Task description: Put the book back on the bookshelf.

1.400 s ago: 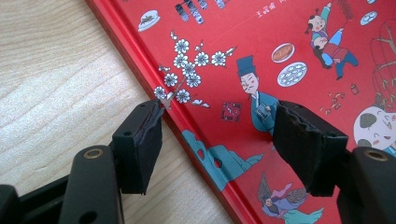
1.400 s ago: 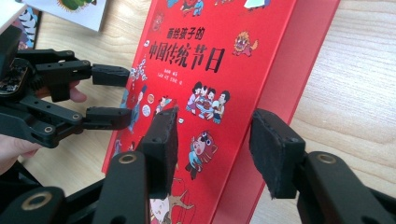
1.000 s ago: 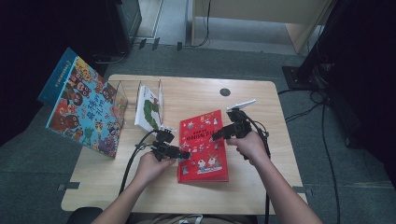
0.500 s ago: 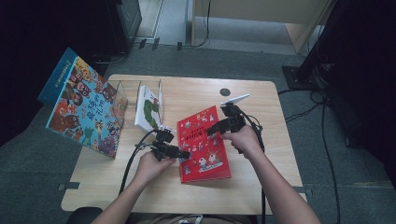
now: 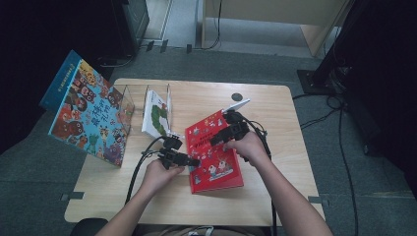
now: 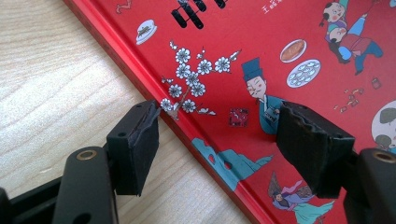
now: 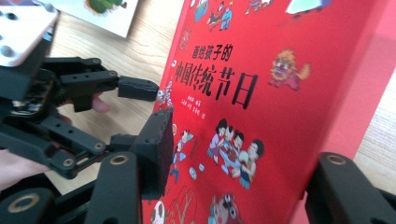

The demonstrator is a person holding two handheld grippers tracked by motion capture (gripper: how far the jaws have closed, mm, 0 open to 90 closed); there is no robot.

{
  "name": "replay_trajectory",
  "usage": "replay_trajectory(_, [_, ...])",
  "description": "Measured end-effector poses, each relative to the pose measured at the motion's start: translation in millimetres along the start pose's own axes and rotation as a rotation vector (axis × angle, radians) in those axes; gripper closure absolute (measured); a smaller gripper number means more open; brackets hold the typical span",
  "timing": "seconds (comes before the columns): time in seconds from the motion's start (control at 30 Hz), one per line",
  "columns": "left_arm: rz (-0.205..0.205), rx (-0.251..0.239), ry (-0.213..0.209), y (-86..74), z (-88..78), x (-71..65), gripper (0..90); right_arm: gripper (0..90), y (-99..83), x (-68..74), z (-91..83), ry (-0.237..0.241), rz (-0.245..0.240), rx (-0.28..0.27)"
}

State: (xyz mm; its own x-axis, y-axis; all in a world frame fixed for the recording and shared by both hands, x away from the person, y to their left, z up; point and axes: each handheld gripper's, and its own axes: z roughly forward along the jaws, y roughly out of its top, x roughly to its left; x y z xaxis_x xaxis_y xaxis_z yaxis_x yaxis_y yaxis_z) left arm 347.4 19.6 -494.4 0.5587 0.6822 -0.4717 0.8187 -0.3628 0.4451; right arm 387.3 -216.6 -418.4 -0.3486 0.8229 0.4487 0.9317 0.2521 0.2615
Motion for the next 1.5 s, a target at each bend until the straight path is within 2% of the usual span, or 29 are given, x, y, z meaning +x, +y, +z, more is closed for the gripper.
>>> replay_trajectory(0.27, [0.002,0.004,-0.001,0.1,-0.2,0.5,30.9,63.7,4.9,-6.8,2.1,-0.008,-0.007,-0.003])
replay_trajectory(0.37, [-0.003,0.004,-0.005,0.1,-0.5,0.9,30.9,68.1,5.3,-9.0,0.8,0.018,-0.009,-0.005])
replay_trajectory(0.47, [-0.016,0.0,-0.01,0.2,-1.2,1.7,30.8,72.4,5.9,-8.7,-2.4,0.059,0.009,-0.004])
replay_trajectory(0.7, [-0.014,-0.004,-0.023,0.3,-1.5,1.6,31.0,79.1,8.6,-5.8,-9.3,0.109,0.014,0.001])
replay_trajectory(0.77, [-0.007,-0.005,-0.015,0.0,-1.5,1.1,31.3,81.1,9.2,-3.4,-12.0,0.121,0.012,0.002])
replay_trajectory(0.97, [0.007,0.007,-0.021,-0.6,0.8,-0.1,32.4,82.2,11.7,5.5,-17.3,0.092,-0.009,0.02])
replay_trajectory(1.13, [0.006,0.011,-0.032,-0.7,0.9,0.3,32.6,83.2,13.3,9.4,-18.2,0.084,0.004,0.039])
replay_trajectory(1.3, [0.017,0.006,-0.044,-1.4,1.8,-0.4,28.9,84.2,15.1,11.6,-18.3,0.082,0.022,0.053])
replay_trajectory(1.4, [0.004,0.008,-0.05,-0.6,1.7,0.1,28.4,85.0,15.6,14.5,-20.0,0.084,0.015,0.061])
replay_trajectory(1.5, [-0.005,-0.019,-0.054,0.1,-0.9,-0.8,29.3,86.4,15.5,20.0,-23.8,0.075,-0.002,0.068])
